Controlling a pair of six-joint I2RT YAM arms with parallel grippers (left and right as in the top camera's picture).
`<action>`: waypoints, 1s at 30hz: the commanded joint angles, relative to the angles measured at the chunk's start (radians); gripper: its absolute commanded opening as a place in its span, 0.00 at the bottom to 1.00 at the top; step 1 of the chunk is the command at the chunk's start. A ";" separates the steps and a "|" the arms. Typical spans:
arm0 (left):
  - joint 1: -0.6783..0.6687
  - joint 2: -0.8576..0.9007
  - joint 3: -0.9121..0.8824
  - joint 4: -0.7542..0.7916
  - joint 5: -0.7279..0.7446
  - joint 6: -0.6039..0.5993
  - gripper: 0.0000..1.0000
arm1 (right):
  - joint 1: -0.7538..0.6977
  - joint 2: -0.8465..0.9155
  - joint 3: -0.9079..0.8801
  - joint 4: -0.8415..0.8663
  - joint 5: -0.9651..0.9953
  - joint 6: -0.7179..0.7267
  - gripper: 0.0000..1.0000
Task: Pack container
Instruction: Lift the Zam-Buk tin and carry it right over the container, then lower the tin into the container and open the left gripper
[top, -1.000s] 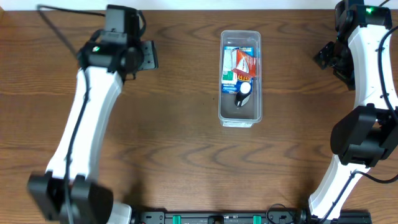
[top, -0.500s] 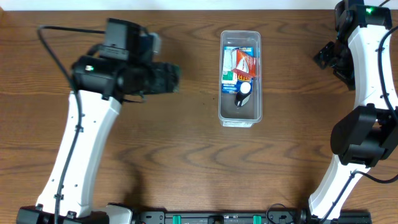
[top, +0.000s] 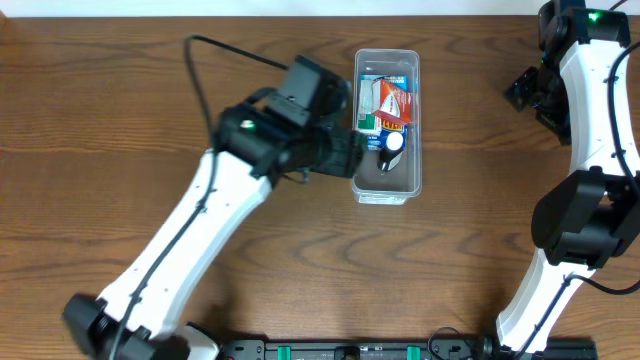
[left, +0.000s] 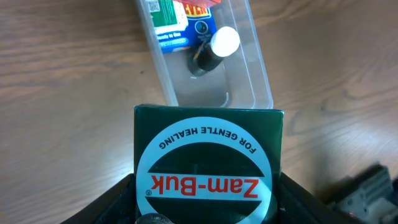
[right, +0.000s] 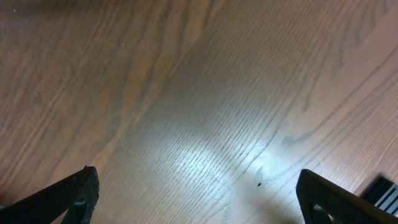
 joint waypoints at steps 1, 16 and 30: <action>-0.035 0.080 -0.016 0.039 -0.040 -0.086 0.62 | -0.003 -0.024 -0.001 -0.002 0.016 0.017 0.99; -0.082 0.309 -0.016 0.164 -0.095 -0.217 0.62 | -0.003 -0.024 -0.001 -0.002 0.016 0.018 0.99; -0.132 0.311 -0.016 0.217 -0.121 -0.252 0.62 | -0.003 -0.024 -0.001 -0.002 0.016 0.017 0.99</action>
